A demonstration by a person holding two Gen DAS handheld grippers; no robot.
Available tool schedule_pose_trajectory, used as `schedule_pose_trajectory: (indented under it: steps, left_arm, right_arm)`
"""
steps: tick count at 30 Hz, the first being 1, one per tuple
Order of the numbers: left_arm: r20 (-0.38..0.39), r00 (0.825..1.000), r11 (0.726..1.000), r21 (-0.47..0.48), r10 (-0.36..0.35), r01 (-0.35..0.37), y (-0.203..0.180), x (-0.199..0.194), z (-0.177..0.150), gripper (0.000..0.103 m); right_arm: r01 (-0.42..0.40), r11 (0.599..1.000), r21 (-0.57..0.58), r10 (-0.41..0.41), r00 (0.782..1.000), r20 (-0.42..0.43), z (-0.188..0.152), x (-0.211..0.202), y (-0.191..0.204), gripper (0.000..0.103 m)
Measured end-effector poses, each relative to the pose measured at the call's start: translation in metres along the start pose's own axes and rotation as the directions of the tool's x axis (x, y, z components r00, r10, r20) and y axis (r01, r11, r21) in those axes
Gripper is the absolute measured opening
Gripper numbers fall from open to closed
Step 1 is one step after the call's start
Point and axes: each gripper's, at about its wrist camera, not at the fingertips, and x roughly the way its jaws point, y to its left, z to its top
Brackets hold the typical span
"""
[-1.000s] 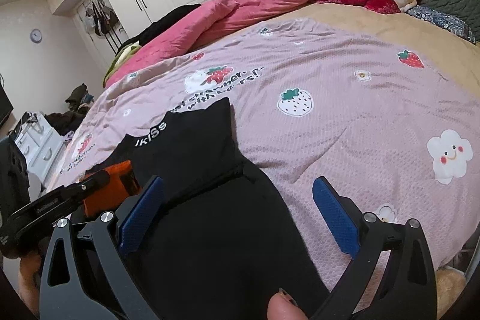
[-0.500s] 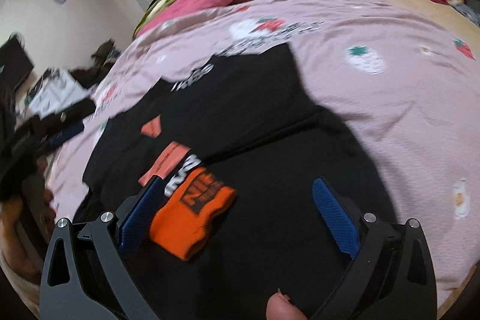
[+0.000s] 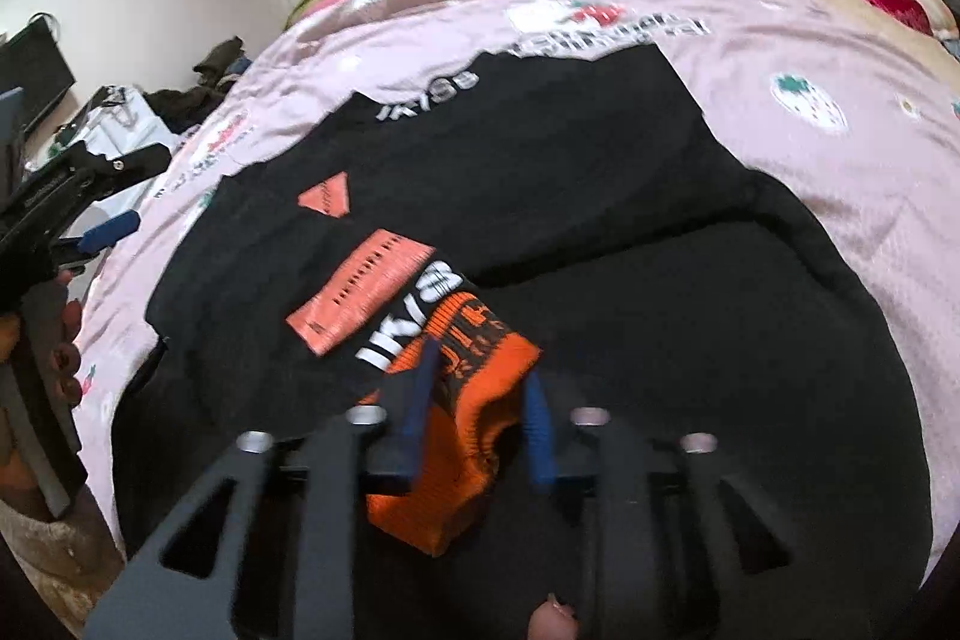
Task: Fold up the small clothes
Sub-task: 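Grasp the folded orange cuff and sweater edge with the right gripper, then fold the sweater side inward toward the collar with the right gripper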
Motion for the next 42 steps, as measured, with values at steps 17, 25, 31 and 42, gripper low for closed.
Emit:
schedule_pose_trajectory:
  steps: [17,25,31,42]
  left_arm:
    - [0.028,0.997,0.984,-0.170,0.065,-0.060,0.063,-0.002,0.016,0.094]
    - [0.008,0.999,0.991,-0.123,0.050,-0.049,0.047,0.008,0.011,0.094]
    - [-0.016,0.999,0.998,-0.047,0.035,-0.036,0.023,0.019,0.003,0.094]
    - [-0.049,0.999,0.997,0.076,0.002,0.002,-0.017,0.035,-0.011,0.094]
  right_arm:
    - [0.062,0.890,-0.453,0.056,0.968,0.243,0.132,-0.046,0.083,0.011]
    - [0.164,0.891,-0.423,-0.063,0.968,0.242,0.134,-0.013,0.042,0.011]
    - [0.185,0.911,-0.369,-0.121,0.974,0.191,0.119,0.010,0.014,0.011]
    - [0.192,0.932,-0.308,-0.157,0.978,0.134,0.113,0.021,-0.008,0.013]
